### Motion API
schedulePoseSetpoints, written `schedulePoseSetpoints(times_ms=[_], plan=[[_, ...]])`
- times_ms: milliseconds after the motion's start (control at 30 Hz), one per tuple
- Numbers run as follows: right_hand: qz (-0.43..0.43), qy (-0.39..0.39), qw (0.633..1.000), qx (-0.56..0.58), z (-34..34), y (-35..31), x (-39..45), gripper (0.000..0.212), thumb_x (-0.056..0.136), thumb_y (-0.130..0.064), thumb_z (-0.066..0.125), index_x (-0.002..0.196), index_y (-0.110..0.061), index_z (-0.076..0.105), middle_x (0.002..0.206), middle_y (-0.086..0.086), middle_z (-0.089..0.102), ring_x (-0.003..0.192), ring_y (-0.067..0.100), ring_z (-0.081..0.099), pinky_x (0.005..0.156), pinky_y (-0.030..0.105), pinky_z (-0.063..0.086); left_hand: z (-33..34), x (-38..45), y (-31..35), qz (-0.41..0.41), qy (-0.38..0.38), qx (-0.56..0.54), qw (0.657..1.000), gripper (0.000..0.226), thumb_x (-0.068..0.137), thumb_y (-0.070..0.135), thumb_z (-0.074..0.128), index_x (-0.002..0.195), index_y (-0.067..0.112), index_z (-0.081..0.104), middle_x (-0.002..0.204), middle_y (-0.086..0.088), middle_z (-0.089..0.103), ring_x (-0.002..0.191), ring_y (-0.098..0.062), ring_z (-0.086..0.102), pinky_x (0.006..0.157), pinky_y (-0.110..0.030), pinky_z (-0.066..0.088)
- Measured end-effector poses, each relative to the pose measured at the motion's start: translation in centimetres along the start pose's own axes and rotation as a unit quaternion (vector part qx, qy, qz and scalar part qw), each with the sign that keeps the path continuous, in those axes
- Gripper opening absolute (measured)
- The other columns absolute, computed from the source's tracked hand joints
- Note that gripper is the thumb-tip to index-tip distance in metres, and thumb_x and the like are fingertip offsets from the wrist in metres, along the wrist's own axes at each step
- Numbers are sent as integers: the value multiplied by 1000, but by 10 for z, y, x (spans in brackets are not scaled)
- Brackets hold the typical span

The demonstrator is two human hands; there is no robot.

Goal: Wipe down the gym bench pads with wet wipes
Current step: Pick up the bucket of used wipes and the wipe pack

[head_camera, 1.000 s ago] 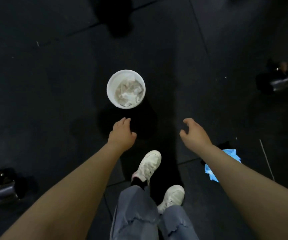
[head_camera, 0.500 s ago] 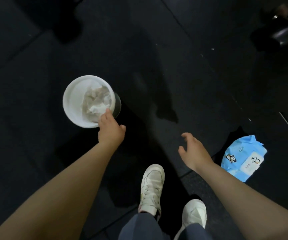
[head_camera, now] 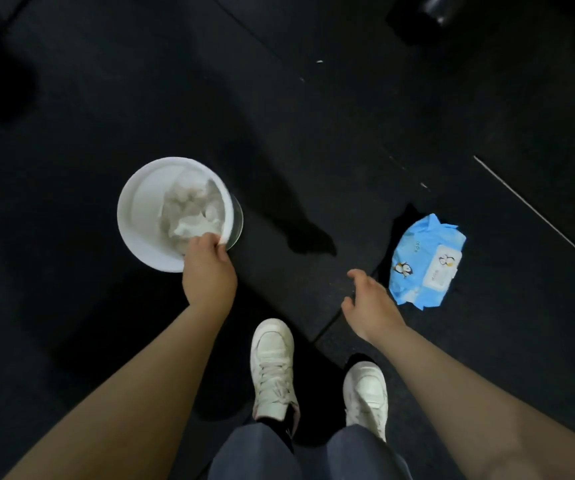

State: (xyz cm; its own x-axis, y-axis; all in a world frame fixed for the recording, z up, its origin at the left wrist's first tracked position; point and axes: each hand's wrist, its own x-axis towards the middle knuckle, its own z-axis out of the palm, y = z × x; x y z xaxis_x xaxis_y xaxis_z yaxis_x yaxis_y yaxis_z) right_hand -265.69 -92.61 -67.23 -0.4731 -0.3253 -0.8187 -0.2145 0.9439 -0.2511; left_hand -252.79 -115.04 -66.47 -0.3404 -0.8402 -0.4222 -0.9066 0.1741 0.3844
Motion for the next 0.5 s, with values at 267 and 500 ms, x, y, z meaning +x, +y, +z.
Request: schedulePoseSetpoints(times_ms=[267, 500], plan=[[83, 83, 992, 48, -34, 75, 16, 50, 92, -16, 50, 140, -17, 36, 138, 8, 42, 127, 27, 40, 100, 38, 38, 71, -49, 65, 147, -82, 47, 985, 21, 98, 11, 48, 112, 14, 63, 102, 4, 51, 81, -16, 50, 61, -34, 43], [199, 151, 962, 111, -54, 115, 52, 64, 91, -25, 59, 144, -13, 25, 140, 13, 36, 125, 35, 42, 87, 44, 44, 91, -52, 75, 272, -96, 102, 952, 14, 96, 15, 55, 105, 10, 65, 104, -4, 61, 96, -27, 54, 80, -41, 50]])
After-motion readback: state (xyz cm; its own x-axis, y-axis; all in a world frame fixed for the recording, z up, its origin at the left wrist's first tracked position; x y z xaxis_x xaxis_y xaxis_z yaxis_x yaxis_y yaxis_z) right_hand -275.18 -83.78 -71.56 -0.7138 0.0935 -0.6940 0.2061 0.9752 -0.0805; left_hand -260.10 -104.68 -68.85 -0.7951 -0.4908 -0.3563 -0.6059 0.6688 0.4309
